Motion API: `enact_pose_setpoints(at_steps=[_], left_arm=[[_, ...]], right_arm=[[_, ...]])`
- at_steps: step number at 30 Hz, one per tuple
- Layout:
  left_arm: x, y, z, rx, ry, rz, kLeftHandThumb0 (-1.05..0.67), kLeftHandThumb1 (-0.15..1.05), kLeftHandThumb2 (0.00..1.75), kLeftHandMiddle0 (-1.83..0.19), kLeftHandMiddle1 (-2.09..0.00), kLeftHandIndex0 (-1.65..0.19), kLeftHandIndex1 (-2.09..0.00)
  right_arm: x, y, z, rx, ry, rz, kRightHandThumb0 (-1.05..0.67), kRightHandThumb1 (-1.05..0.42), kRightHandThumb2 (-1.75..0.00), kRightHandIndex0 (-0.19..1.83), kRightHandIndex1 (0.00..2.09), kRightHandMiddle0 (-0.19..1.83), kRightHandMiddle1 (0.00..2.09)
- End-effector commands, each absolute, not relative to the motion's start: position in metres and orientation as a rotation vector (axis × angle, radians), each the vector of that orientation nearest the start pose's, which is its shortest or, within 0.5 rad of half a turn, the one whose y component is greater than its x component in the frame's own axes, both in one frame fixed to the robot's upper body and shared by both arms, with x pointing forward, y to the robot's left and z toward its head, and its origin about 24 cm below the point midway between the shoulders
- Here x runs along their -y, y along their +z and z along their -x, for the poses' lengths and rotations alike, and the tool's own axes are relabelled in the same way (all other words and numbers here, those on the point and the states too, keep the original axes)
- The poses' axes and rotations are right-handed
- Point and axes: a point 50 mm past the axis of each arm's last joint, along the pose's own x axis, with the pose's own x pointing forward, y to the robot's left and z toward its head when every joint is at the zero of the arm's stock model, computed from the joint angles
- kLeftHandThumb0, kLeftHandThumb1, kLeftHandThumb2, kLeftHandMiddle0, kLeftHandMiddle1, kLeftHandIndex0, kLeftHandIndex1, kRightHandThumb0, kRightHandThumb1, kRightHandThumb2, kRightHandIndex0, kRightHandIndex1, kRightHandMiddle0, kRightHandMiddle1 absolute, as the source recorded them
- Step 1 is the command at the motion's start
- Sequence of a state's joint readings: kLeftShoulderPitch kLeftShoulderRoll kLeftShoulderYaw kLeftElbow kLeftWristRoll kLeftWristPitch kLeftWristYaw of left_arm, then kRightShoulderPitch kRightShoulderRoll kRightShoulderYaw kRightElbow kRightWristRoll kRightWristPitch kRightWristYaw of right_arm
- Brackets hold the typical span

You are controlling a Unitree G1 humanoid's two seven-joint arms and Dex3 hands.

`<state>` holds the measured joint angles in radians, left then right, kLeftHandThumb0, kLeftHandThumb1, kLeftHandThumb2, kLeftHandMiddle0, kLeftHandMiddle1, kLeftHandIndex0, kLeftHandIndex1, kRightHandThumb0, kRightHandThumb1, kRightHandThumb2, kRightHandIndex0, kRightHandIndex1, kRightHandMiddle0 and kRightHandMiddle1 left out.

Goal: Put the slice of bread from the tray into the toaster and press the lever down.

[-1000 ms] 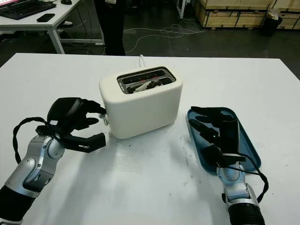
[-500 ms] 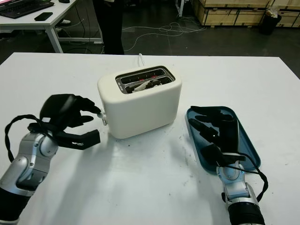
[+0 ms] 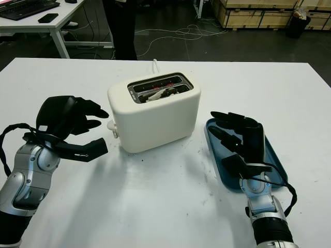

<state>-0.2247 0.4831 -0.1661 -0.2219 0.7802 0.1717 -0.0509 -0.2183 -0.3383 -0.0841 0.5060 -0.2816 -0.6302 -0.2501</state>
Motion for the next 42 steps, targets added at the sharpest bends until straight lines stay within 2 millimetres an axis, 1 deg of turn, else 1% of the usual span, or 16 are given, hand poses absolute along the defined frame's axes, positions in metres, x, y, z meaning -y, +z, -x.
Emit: enact_pose_setpoints(at_steps=[1, 5, 8, 10, 12, 15, 17, 20, 27, 30, 34, 38, 42], left_arm=[[-0.181, 0.147, -0.28, 0.317, 0.037, -1.221, -0.3, 0.77, 0.0, -0.98, -0.76, -1.18, 0.0], [-0.191, 0.156, -0.28, 0.335, 0.099, -1.161, -0.34, 0.79, 0.01, -0.84, -0.72, -1.0, 0.0], [-0.2, 0.164, -0.28, 0.347, 0.12, -1.156, -0.35, 0.8, 0.01, -0.8, -0.71, -0.95, 0.0], [-0.205, 0.169, -0.28, 0.371, 0.117, -1.155, -0.33, 0.79, 0.0, -0.81, -0.72, -0.96, -0.01], [-0.21, 0.176, -0.281, 0.408, 0.098, -1.164, -0.31, 0.76, 0.0, -0.82, -0.75, -0.99, -0.02], [-0.216, 0.186, -0.282, 0.433, 0.082, -1.205, -0.34, 0.73, 0.0, -0.81, -0.75, -1.01, -0.03], [-0.22, 0.192, -0.284, 0.435, 0.085, -1.226, -0.36, 0.71, 0.0, -0.8, -0.72, -1.01, -0.03], [-0.224, 0.201, -0.289, 0.443, 0.091, -1.259, -0.38, 0.69, 0.0, -0.87, -0.62, -1.02, -0.02], [-0.226, 0.219, -0.3, 0.395, 0.051, -1.373, -0.41, 0.64, 0.0, -1.02, -0.44, -1.08, -0.02], [-0.226, 0.224, -0.304, 0.366, 0.035, -1.4, -0.43, 0.64, 0.0, -1.03, -0.39, -1.07, -0.01], [-0.225, 0.229, -0.308, 0.387, 0.046, -1.409, -0.45, 0.63, 0.0, -1.07, -0.35, -1.08, -0.01], [-0.223, 0.231, -0.31, 0.399, 0.05, -1.411, -0.47, 0.63, 0.0, -1.09, -0.33, -1.09, -0.01], [-0.222, 0.227, -0.311, 0.397, 0.045, -1.407, -0.48, 0.64, 0.0, -1.1, -0.32, -1.1, -0.02]], right_arm=[[0.236, 0.077, -0.286, 0.417, -0.137, 0.531, -0.65, -0.8, 0.0, 1.22, 0.03, 1.1, 0.0], [0.253, 0.098, -0.296, 0.392, -0.058, 0.535, -0.68, -0.81, 0.0, 1.18, 0.01, 1.03, 0.0], [0.264, 0.115, -0.308, 0.348, 0.004, 0.536, -0.68, -0.8, 0.0, 1.16, 0.0, 0.99, 0.0], [0.269, 0.126, -0.315, 0.32, 0.035, 0.549, -0.7, -0.8, 0.0, 1.14, 0.0, 0.98, 0.0], [0.272, 0.136, -0.322, 0.304, 0.065, 0.559, -0.76, -0.8, 0.0, 1.1, 0.0, 0.95, 0.0], [0.273, 0.151, -0.331, 0.319, 0.1, 0.61, -0.78, -0.81, -0.01, 1.07, 0.0, 0.92, 0.0], [0.274, 0.158, -0.337, 0.32, 0.115, 0.64, -0.78, -0.82, 0.0, 1.06, 0.0, 0.91, 0.0], [0.274, 0.167, -0.346, 0.303, 0.13, 0.686, -0.8, -0.83, -0.01, 1.05, 0.0, 0.9, 0.0], [0.271, 0.181, -0.361, 0.263, 0.191, 0.791, -0.82, -0.85, -0.01, 0.98, 0.0, 0.86, 0.0], [0.268, 0.183, -0.364, 0.258, 0.206, 0.824, -0.81, -0.86, -0.01, 0.96, 0.0, 0.83, 0.0], [0.265, 0.183, -0.368, 0.241, 0.23, 0.855, -0.77, -0.85, 0.0, 0.91, 0.0, 0.79, 0.0], [0.262, 0.184, -0.371, 0.211, 0.257, 0.884, -0.74, -0.84, 0.0, 0.82, 0.0, 0.72, 0.0], [0.261, 0.185, -0.371, 0.212, 0.267, 0.895, -0.71, -0.83, 0.0, 0.81, 0.0, 0.71, 0.0]])
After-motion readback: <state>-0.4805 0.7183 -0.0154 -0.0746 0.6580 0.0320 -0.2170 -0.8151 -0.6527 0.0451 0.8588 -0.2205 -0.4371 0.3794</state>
